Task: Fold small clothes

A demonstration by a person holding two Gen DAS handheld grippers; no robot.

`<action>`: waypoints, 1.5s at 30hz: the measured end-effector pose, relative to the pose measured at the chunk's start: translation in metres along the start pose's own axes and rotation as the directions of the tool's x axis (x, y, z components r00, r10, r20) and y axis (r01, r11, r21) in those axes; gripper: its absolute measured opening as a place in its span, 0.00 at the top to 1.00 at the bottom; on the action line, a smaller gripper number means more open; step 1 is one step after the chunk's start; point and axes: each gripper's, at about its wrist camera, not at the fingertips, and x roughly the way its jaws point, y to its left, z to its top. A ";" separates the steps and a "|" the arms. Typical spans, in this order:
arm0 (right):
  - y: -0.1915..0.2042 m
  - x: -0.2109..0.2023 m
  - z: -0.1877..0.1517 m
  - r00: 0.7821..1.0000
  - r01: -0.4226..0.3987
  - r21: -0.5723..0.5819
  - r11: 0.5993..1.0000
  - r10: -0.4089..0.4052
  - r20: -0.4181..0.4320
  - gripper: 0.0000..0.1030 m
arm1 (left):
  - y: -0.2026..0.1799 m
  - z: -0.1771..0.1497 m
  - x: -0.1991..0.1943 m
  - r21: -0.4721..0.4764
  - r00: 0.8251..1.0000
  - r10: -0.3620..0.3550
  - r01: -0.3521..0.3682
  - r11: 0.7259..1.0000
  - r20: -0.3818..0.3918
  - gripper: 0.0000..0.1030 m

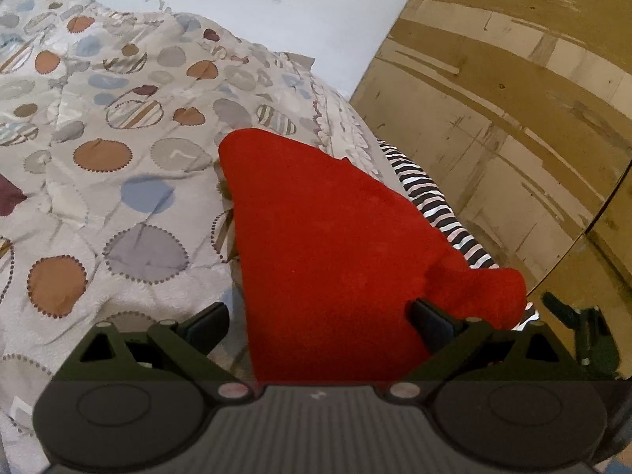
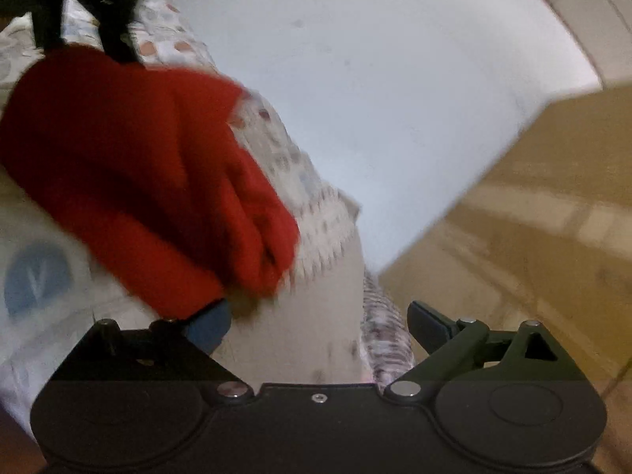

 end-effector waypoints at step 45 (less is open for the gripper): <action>-0.075 0.145 0.009 0.905 -0.377 0.817 0.436 0.360 0.226 0.09 | -0.077 -0.022 0.019 0.377 0.980 0.158 -0.191 0.906 0.117 0.01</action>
